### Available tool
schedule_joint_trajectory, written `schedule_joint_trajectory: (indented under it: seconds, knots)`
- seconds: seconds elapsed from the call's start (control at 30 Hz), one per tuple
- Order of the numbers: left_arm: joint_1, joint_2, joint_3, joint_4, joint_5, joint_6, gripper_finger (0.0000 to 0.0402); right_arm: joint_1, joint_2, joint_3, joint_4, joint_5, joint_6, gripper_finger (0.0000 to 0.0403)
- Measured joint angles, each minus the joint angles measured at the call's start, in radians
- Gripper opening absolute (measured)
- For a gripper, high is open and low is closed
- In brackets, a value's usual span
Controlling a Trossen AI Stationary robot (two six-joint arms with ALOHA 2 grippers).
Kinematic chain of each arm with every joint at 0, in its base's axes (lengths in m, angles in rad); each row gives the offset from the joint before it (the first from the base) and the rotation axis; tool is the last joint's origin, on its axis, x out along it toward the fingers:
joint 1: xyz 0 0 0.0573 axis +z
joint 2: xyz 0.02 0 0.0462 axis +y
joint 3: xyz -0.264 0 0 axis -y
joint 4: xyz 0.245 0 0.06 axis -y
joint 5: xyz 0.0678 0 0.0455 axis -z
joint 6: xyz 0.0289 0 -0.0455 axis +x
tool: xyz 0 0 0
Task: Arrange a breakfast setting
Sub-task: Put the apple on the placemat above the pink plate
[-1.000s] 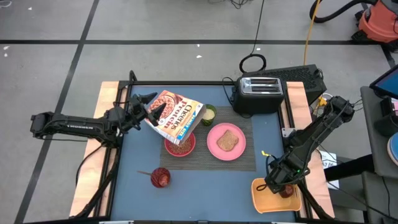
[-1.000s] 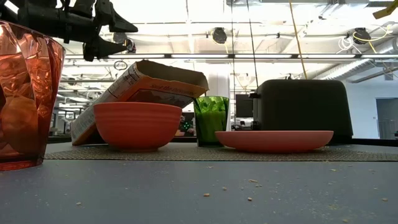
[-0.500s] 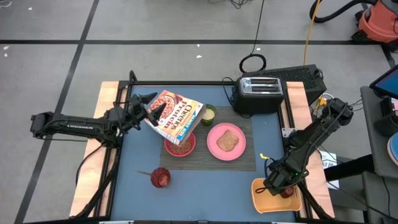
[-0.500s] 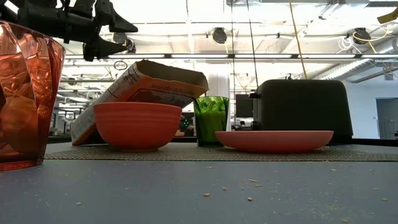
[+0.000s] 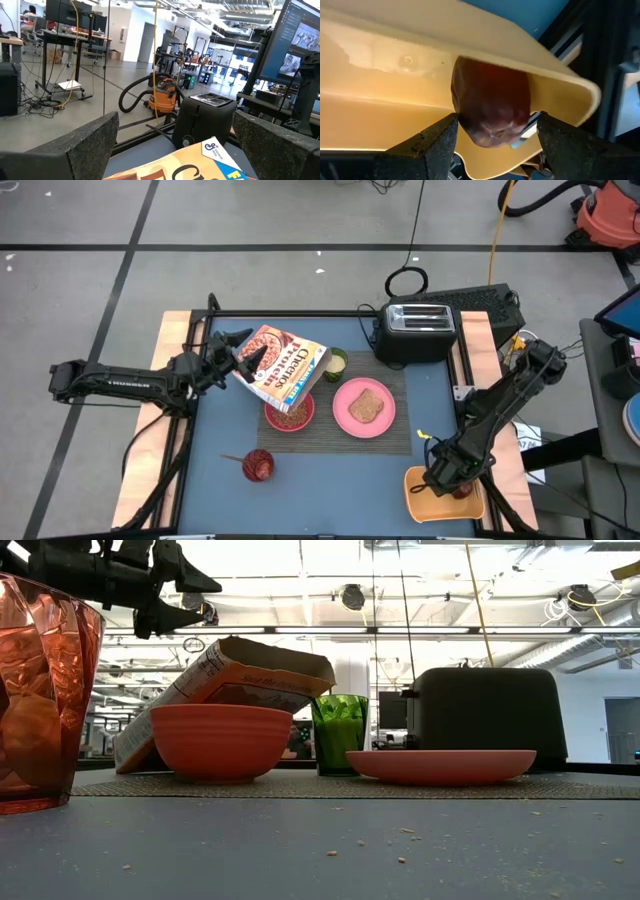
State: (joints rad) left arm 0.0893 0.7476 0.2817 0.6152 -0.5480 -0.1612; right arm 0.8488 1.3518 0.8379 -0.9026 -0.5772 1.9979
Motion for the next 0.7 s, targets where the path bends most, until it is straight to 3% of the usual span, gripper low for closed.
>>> schedule_joint_trajectory:
  seconds: [0.47,0.7]
  knots:
    - [0.0,0.0,0.0,-0.004,0.0,0.0,0.0395,0.039,0.087,0.0,0.092,-0.002,0.008,0.0258]
    - [0.0,0.0,0.0,-0.006,0.0,0.0,0.0395,0.039,0.09,0.0,0.091,-0.002,0.006,0.0224]
